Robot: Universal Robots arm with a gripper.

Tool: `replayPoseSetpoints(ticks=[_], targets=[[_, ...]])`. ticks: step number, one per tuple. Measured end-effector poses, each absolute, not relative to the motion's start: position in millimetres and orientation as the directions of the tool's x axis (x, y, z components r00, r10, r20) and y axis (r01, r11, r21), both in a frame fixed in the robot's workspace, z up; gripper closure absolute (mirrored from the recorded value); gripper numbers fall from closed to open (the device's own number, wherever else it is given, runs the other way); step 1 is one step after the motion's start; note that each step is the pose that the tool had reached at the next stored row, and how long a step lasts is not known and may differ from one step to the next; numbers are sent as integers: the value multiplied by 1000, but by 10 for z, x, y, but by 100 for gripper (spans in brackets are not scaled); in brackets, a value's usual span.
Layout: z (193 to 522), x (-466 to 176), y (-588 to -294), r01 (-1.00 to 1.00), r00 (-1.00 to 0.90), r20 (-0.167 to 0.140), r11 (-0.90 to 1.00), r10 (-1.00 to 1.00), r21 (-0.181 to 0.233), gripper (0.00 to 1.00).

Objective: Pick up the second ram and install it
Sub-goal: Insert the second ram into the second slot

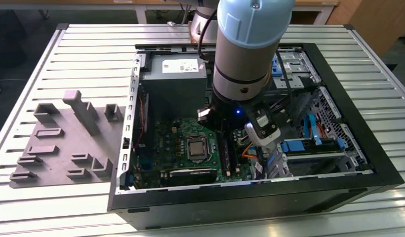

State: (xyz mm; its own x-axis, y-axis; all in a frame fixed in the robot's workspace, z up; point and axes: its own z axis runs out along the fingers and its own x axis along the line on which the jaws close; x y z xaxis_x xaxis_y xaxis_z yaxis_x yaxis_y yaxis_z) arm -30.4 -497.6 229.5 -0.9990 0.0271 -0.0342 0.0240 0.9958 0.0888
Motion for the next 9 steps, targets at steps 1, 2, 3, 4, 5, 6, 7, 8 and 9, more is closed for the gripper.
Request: replayPoseSetpoints(ticks=[1,2,3,4,5,6,7,8,9], targets=[[2294,-304,-4976,24,-999,-34,996,27,89,89],[2292,-304,-4975,24,-999,-34,996,27,89,89],[2290,-304,-4975,24,-999,-34,996,27,89,89],[2287,-304,-4975,24,-999,-34,996,27,89,89],[2285,-304,-4974,24,-999,-34,996,27,88,89],[2282,-304,-4974,24,-999,-34,996,27,88,89],[2280,-304,-4974,24,-999,-34,996,27,87,89],[2278,-304,-4972,24,-999,-34,996,27,87,89],[2275,-305,-4971,24,-999,-34,996,27,86,89]])
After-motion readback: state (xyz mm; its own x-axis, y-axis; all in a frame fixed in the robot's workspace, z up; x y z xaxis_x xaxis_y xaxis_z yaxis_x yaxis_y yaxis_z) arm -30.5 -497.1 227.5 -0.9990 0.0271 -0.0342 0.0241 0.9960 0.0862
